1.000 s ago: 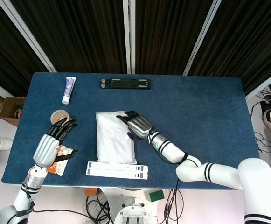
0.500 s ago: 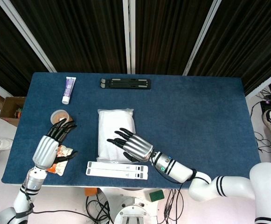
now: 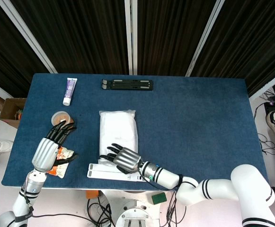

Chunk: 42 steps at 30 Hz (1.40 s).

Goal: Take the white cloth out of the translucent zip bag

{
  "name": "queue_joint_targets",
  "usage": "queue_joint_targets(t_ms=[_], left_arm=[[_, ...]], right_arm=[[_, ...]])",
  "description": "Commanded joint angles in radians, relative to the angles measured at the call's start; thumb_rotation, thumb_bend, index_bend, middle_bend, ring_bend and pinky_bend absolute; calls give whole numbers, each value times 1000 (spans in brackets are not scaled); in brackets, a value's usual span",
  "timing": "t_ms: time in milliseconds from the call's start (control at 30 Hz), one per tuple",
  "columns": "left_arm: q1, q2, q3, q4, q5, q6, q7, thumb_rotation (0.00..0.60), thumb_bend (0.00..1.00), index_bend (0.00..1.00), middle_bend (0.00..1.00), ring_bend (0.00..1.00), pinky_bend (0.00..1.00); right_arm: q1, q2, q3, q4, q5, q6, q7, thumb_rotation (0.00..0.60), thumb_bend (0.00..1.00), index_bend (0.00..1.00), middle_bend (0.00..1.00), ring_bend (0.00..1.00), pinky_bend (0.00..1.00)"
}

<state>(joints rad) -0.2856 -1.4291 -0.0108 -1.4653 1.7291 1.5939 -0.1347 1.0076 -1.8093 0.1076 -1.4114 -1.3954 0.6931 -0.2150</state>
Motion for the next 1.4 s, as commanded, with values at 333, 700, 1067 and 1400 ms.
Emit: queue_joint_targets(t_ms=[333,700,1067,1400], left_arm=[[-24,7,-9,10,29,-11,-5,600,148,171,126,64,155],[-60,6,-14,-8,39,-57,16,600,149,171,126,64,154],[-274,48,-82,-35,-49,-413,56,600,147,173,126,63,153],[-422,-108,-140,150,-205,-648,129,600,146,155,125,64,153]], right_arm=[[-152,296,-132,-184,71,133,-160,600,636,0,247,0,0],[-231,418,-100,-85,207,187,-136,600,618,0,243,0,0],[-302,519,-31,-195,156,259,122,600,361,0,244,0,0],[-329,603,7,-282,201,278,116,600,327,0,244,0,0]])
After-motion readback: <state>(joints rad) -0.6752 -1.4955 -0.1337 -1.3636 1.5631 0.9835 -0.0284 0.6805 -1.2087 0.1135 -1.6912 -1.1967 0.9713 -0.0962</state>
